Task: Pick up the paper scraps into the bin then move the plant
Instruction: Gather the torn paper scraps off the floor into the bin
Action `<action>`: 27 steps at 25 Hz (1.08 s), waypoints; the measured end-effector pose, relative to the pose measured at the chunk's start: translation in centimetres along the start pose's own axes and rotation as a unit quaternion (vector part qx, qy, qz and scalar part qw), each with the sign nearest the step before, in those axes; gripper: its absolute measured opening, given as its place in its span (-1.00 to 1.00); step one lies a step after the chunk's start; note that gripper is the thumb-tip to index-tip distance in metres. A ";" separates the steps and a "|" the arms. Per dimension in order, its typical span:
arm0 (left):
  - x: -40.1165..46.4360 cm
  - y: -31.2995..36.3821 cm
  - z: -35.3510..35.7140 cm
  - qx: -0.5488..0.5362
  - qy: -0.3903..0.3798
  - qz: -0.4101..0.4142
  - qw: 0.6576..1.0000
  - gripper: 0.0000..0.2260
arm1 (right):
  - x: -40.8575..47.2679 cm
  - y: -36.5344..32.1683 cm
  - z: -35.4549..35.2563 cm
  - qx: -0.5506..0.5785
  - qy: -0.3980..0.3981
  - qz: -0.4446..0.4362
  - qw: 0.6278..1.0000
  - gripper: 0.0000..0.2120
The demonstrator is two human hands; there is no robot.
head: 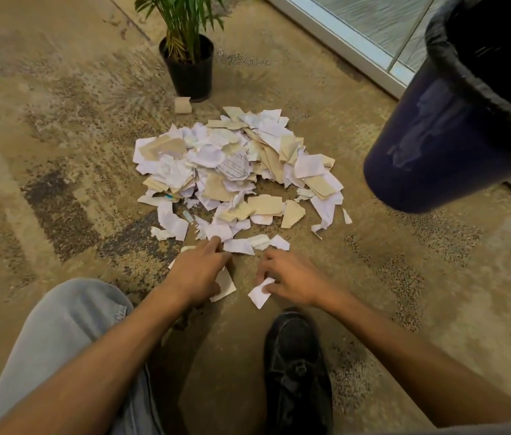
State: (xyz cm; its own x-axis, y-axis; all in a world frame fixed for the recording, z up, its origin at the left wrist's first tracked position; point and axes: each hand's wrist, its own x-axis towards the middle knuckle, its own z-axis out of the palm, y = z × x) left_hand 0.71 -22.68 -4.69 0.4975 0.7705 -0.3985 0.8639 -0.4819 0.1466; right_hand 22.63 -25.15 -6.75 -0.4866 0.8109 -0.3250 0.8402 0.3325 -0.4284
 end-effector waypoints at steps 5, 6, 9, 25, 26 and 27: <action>1.0 -1.3 -0.6 -0.070 0.058 -0.033 0.995 -0.85 | 2.0 -0.2 -1.4 0.219 0.101 0.071 0.968 -0.94; 1.2 -1.8 -0.8 -0.111 0.070 -0.048 0.990 -0.90 | 2.7 -0.4 -1.5 0.238 0.128 0.087 0.959 -0.93; 1.7 -3.7 -1.1 -0.235 0.113 -0.091 0.961 -0.91 | 4.7 -1.0 -1.2 0.204 0.142 0.107 0.963 -0.92; 4.9 -4.8 -2.0 -0.438 0.148 -0.143 0.875 -0.92 | 6.1 2.5 -7.8 0.377 0.171 0.126 0.901 -0.79; 4.9 -5.4 -2.5 -0.517 0.162 -0.159 0.826 -0.88 | 6.3 3.2 -8.4 0.377 0.182 0.126 0.899 -0.79; 5.0 -5.8 -3.0 -0.591 0.182 -0.172 0.766 -0.82 | 6.6 3.9 -8.7 0.377 0.195 0.128 0.896 -0.80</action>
State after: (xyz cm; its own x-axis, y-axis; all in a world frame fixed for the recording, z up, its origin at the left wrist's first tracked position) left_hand -1.61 -14.76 -4.83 0.0268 0.9360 -0.3509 0.3092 0.3261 0.8934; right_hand 24.76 -14.30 -3.18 -0.0565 0.9697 -0.2378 0.4407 -0.1895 -0.8774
